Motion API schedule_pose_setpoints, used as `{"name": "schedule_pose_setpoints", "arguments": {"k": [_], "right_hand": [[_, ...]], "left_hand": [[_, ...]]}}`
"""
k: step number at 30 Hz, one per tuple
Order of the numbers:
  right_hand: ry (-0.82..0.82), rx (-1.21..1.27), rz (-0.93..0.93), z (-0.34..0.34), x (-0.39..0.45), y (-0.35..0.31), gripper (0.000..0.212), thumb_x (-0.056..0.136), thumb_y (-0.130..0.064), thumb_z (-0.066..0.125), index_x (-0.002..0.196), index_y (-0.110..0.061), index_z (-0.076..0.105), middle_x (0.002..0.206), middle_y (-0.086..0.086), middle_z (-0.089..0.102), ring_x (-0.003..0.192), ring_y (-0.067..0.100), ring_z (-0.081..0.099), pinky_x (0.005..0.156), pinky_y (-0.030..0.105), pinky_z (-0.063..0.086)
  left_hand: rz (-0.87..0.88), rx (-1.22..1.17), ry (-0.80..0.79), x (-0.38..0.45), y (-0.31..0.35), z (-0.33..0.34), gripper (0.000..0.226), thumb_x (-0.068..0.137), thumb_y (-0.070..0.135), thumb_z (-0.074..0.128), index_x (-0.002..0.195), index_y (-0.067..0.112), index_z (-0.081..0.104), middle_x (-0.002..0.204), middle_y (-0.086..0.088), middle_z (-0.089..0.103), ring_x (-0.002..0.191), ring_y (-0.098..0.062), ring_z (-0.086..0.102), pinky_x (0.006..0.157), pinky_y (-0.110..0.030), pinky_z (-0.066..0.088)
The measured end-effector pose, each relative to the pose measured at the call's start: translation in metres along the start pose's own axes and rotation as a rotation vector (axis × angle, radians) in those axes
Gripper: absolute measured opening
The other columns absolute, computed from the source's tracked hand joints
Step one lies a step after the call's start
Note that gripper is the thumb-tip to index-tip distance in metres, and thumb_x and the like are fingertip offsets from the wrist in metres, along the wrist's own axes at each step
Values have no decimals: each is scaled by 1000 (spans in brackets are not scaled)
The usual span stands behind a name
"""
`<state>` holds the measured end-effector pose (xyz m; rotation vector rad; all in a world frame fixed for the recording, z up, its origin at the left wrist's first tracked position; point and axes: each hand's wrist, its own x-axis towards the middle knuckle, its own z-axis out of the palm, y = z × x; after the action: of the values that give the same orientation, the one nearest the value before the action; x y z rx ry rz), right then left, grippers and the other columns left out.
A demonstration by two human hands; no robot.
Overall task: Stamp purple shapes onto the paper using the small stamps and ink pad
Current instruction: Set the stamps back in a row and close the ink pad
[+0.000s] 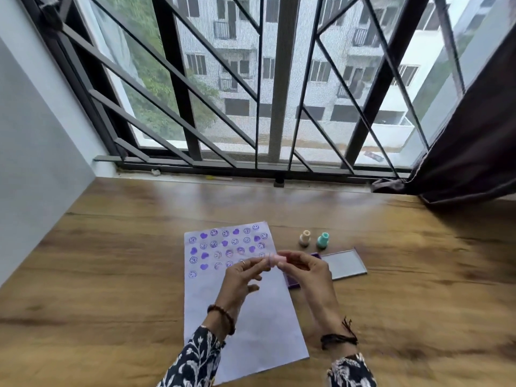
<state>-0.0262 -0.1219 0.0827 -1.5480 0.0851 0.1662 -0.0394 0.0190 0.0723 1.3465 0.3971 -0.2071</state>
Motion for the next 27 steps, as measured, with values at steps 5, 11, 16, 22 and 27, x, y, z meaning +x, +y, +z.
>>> {"name": "schedule_pose_setpoints", "arguments": {"k": [5, 11, 16, 22, 27], "right_hand": [[16, -65, 1, -3, 9, -2, 9, 71, -21, 78, 79, -23, 77, 78, -6, 78, 81, 9, 72, 69, 15, 57], [23, -255, 27, -4, 29, 8, 6, 70, -27, 79, 75, -25, 75, 75, -9, 76, 75, 1, 69, 74, 19, 56], [189, -678, -126, 0, 69, 7, 21, 81, -20, 69, 100, -15, 61, 93, 7, 69, 87, 20, 65, 78, 36, 55], [62, -950, -164, 4, 92, 11, 15, 88, -9, 53, 103, -9, 56, 100, 16, 68, 92, 33, 63, 80, 42, 52], [164, -842, -228, -7, 78, 16, 16, 90, -18, 56, 104, -13, 61, 104, 8, 67, 94, 24, 62, 79, 34, 50]], "left_hand": [[29, 29, -29, 12, -2, -3, 12, 82, 18, 63, 88, 14, 72, 74, 5, 69, 62, -8, 46, 56, -19, 37], [138, 253, 13, 28, -17, 3, 19, 85, 16, 60, 95, 30, 67, 93, -4, 67, 71, -8, 55, 54, -7, 43], [325, 671, 26, 41, -29, 5, 49, 81, 20, 66, 126, 12, 50, 128, -5, 55, 113, -12, 50, 95, -14, 37], [373, 857, -80, 50, -42, 1, 80, 70, 36, 75, 136, 17, 35, 144, -5, 40, 134, -15, 31, 113, -24, 21], [411, 994, -53, 55, -52, 3, 86, 67, 45, 74, 138, 19, 32, 145, -5, 36, 134, -18, 29, 113, -28, 20]]}}
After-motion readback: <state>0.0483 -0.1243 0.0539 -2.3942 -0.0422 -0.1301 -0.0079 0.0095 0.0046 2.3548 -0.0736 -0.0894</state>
